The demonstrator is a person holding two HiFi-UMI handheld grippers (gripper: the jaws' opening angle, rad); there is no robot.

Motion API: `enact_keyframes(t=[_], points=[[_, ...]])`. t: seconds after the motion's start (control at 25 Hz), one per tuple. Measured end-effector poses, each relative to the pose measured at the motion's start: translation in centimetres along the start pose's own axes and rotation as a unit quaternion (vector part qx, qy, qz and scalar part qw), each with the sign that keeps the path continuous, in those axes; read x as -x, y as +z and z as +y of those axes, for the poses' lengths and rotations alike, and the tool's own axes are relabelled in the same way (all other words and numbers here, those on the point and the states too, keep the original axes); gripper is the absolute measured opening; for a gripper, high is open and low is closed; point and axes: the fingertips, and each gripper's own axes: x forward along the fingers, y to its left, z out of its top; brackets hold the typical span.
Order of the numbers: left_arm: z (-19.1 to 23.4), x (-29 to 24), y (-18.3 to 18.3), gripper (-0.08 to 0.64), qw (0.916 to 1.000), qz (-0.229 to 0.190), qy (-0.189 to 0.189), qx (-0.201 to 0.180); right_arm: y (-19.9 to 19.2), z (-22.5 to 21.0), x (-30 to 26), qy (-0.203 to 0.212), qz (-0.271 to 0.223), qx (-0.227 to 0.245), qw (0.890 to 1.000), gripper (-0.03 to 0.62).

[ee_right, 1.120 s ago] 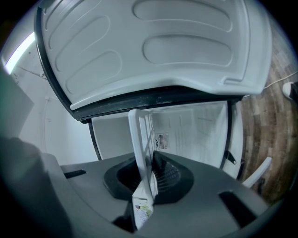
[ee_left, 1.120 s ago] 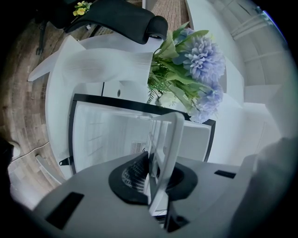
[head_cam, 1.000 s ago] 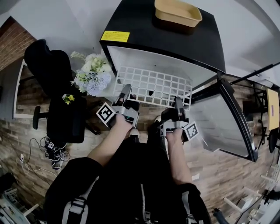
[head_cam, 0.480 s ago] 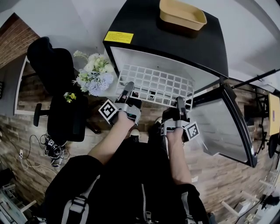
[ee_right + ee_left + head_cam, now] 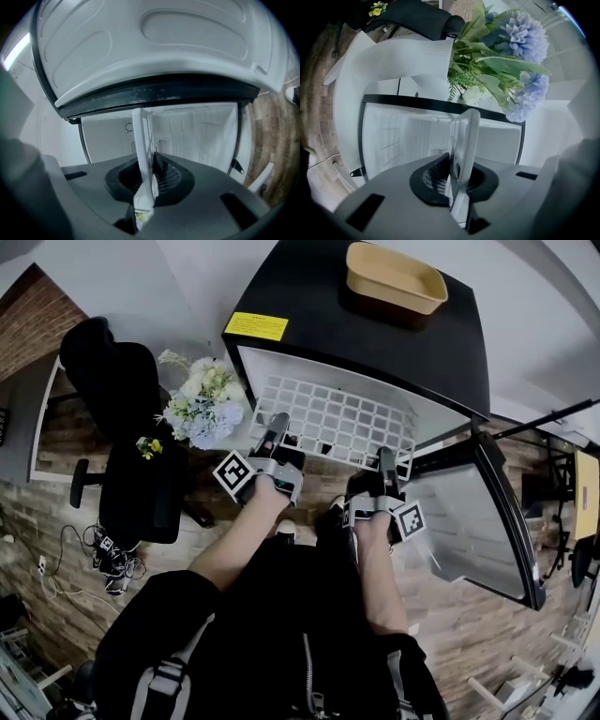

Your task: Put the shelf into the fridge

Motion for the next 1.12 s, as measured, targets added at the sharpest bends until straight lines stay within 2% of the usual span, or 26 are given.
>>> enact_keyframes(t=[0.48,0.72,0.8,0.96,1.12], points=[[0.1,-1.2,0.3,0.044,0.9996,-0.008,0.0,-0.028,0.5,-0.4,-1.4,-0.001,-0.004,0.002,1.0,0.034],[-0.1,-1.1,0.2,0.044,0.9987,0.0,0.003,-0.051,0.5,-0.3,-1.2,0.007,-0.004,-0.009,1.0,0.033],[-0.3,-0.9,0.1,0.044,0.9984,0.003,-0.001,-0.056,0.3,-0.2,-0.9,0.007,0.003,0.004,1.0,0.047],[-0.4,0.2,0.0,0.046,0.9978,0.009,-0.006,-0.065,-0.7,-0.1,0.0,-0.004,0.033,0.058,0.998,0.071],[-0.6,1.2,-0.5,0.046,0.9965,0.021,-0.007,-0.08,-0.8,-0.3,1.1,-0.007,0.035,0.073,0.997,0.072]])
